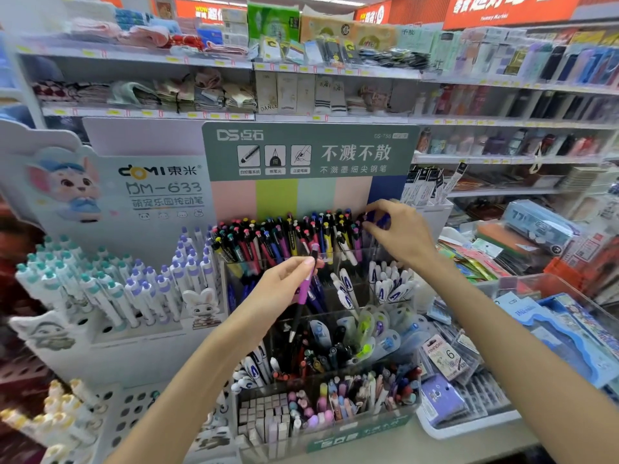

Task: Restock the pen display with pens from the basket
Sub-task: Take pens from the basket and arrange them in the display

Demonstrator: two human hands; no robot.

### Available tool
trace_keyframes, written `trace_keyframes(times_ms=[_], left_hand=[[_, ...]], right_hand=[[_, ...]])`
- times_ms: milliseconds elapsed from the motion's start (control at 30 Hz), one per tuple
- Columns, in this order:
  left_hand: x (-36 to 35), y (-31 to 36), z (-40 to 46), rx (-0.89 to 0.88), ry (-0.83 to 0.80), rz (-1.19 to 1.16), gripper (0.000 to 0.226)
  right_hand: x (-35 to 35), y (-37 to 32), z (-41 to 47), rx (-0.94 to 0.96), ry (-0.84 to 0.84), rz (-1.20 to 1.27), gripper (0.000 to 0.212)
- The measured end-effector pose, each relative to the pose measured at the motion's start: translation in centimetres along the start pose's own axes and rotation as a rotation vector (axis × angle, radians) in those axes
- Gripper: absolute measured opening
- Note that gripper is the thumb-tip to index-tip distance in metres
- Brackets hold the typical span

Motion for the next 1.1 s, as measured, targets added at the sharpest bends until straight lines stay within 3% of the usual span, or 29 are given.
trace_keyframes(times_ms=[67, 167, 233, 367, 567, 633, 733, 800, 933, 1100], left_hand=[[0.0, 0.8, -0.2, -0.07, -0.03, 0.02, 0.017], [-0.3, 2.0, 0.2, -0.139, -0.023, -0.043, 0.021], [-0.6, 3.0, 0.8, -0.19, 0.014, -0.034, 0.02], [-1.7, 5.0, 2.5, -0.286, 0.078, -0.003, 0.015], [-4.5, 8.3, 5.5, -0.467, 0.053, 0.166, 0.019], [-4.4, 8.9, 6.3, -0.559, 0.103, 0.389, 0.024], [-4.5, 8.9, 7.1, -0.648, 0.151, 0.932, 0.029], [-5.2, 7.8, 8.1, -0.644, 0.085, 1.157, 0.029], [-5.2, 7.4, 8.4, -0.69, 0.128, 1.259, 0.021], [-4.4, 7.1, 8.5, -0.654, 0.147, 1.24, 0.022]], right_hand=[[0.6, 0.2, -1.6, -0.116, -0.126, 0.254, 0.021], [-1.9, -1.7, -6.8, -0.195, -0.696, 0.453, 0.026], [-2.2, -2.8, -8.7, -0.16, -0.799, 0.488, 0.024], [0.4, -2.3, -7.7, -0.156, -0.546, 0.616, 0.01], [2.9, -0.7, -5.9, -0.089, -0.307, 0.593, 0.011], [3.6, 0.7, -4.8, -0.101, -0.15, 0.489, 0.009], [4.0, 3.1, -3.5, -0.2, 0.03, 0.441, 0.018], [3.6, 3.2, -3.0, -0.182, 0.083, 0.484, 0.036], [2.3, 1.8, -2.1, -0.073, 0.166, 0.363, 0.073], [-0.7, 0.3, -2.2, 0.07, 0.103, 0.053, 0.067]])
Point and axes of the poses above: each hand's wrist, its own z-axis towards the middle knuckle, its own x-axis out of the back of the hand, y = z × x, the point moved 9 cm from there along z, towards the middle knuckle, and after that the axes turned 10 degrees about -x, right-handed, at the moved point
